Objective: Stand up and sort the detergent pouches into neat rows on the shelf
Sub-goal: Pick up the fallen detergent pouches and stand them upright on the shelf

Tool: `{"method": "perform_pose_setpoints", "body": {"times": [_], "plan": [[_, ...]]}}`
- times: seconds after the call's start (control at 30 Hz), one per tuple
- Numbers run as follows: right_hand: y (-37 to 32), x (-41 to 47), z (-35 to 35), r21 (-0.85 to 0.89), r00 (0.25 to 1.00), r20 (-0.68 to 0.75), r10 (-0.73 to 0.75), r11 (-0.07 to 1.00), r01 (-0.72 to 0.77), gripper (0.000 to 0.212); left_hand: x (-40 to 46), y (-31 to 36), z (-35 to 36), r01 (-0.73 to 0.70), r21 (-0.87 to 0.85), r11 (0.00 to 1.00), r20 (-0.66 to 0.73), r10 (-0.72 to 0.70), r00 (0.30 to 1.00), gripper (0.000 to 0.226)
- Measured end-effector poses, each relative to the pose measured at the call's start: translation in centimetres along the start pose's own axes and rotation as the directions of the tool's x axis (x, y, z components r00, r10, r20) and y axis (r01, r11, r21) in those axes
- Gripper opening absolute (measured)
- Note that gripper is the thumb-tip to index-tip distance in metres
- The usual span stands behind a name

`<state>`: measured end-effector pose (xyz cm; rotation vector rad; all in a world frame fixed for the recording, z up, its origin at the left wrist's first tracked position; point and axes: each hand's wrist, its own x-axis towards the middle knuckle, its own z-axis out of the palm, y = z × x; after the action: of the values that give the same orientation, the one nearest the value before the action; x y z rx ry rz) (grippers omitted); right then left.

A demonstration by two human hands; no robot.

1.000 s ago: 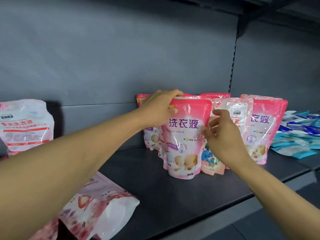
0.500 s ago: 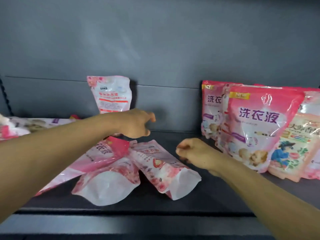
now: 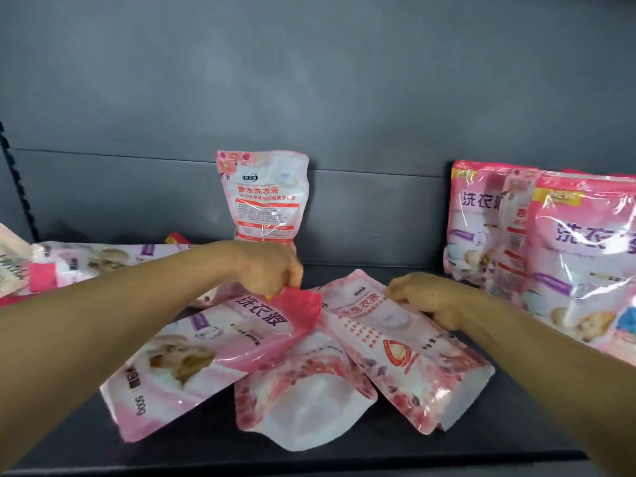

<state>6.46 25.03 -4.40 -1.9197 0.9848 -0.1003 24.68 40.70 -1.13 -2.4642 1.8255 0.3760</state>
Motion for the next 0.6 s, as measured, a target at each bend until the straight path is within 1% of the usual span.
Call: {"method": "perform_pose_setpoints", "body": {"times": [0.07,0.1,0.17,0.27,0.4,0.5,0.53,0.6], "plan": [[0.1,-0.4,-0.3,0.094,0.999,-0.032,-0.012,0.995,0.015,0.03,0.5,-0.4,0.1,-0.045,0.068,0.997,0.043,0.042,0.998,0.014],[0.2,-0.6,-0.4,0.112,0.998,-0.059,-0.015,0.993,0.022,0.03,0.7,-0.6,0.2,-0.067,0.083,0.994,0.055,0.062,0.997,0.015],[0.2,-1.4,-0.8,0.101,0.986,-0.161,-0.036,0.993,0.053,0.028,1.0,-1.0,0.2,-0.116,0.084,0.99,0.071,0.11,0.991,0.024],[0.0,-3.0,-1.5,0.162,0.933,-0.35,-0.085,0.975,0.15,0.026,1.1,-1.7,0.2,-0.184,0.033,0.982,0.06,0.182,0.981,0.031],[-0.5,-6.0,-3.0,0.219,0.861,-0.495,-0.113,0.943,0.25,0.021,0.9,-2.5,-0.2,-0.265,-0.056,0.963,-0.004,0.265,0.964,0.031],[-1.0,-7.8,-4.3,0.202,0.766,-0.622,-0.163,0.912,0.358,0.021,0.7,-2.5,-0.7,-0.309,-0.08,0.948,-0.037,0.307,0.951,0.031],[-1.0,-8.2,-4.8,0.174,0.72,-0.672,-0.173,0.908,0.381,0.021,0.6,-2.4,-1.1,-0.322,-0.089,0.943,-0.058,0.318,0.946,0.031],[-0.9,-8.7,-5.4,0.143,0.626,-0.756,-0.189,0.887,0.44,0.031,0.1,-2.2,-2.1,-0.345,-0.102,0.933,-0.121,0.333,0.935,0.03]]}}
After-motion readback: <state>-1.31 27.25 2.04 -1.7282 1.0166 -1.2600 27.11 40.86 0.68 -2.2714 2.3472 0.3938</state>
